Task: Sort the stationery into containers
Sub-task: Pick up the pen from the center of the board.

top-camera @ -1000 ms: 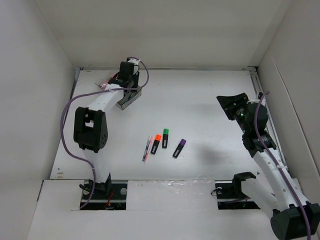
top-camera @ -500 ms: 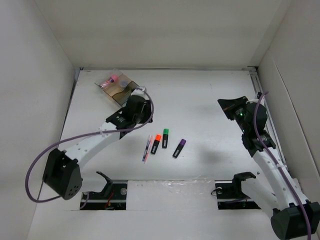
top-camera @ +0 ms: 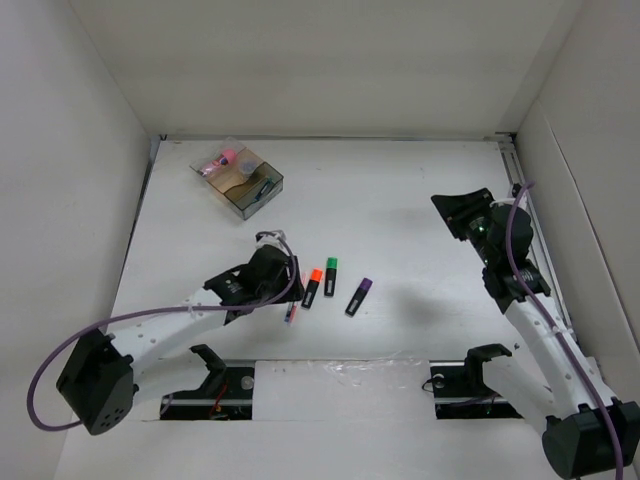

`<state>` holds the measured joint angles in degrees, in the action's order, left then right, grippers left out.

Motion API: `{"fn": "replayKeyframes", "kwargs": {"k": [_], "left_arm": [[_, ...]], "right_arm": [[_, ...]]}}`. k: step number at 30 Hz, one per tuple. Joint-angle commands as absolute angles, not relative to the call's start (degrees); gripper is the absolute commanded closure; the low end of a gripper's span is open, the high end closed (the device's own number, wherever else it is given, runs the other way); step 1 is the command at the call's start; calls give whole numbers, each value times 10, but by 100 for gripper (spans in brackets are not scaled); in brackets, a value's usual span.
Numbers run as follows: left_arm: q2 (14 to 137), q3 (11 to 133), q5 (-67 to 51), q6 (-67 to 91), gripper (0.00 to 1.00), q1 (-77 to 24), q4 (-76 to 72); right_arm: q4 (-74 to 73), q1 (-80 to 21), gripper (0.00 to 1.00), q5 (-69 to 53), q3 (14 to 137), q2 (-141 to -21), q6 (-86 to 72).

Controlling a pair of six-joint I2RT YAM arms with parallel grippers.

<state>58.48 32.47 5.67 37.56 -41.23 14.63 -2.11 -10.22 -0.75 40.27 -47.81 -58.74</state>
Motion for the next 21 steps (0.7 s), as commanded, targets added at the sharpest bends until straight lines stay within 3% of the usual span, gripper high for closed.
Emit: {"fn": "replayKeyframes", "kwargs": {"k": [1, 5, 7, 11, 19, 21], "left_arm": [[630, 349, 100, 406, 43, -457, 175], [648, 356, 120, 413, 48, -474, 180], [648, 356, 140, 419, 60, -474, 180], [654, 356, 150, 425, 66, -474, 180], [711, 366, 162, 408, 69, -474, 168], [717, 372, 167, 403, 70, -474, 168]], "right_arm": [[9, -108, 58, -17, 410, -480, -581], [9, -108, 58, -10, 410, -485, -581], [9, -108, 58, -15, 410, -485, -581], [9, -108, 61, -9, 410, -485, -581], [9, -108, 89, -20, 415, -491, -581], [9, -108, 91, -25, 415, -497, -576]]}}
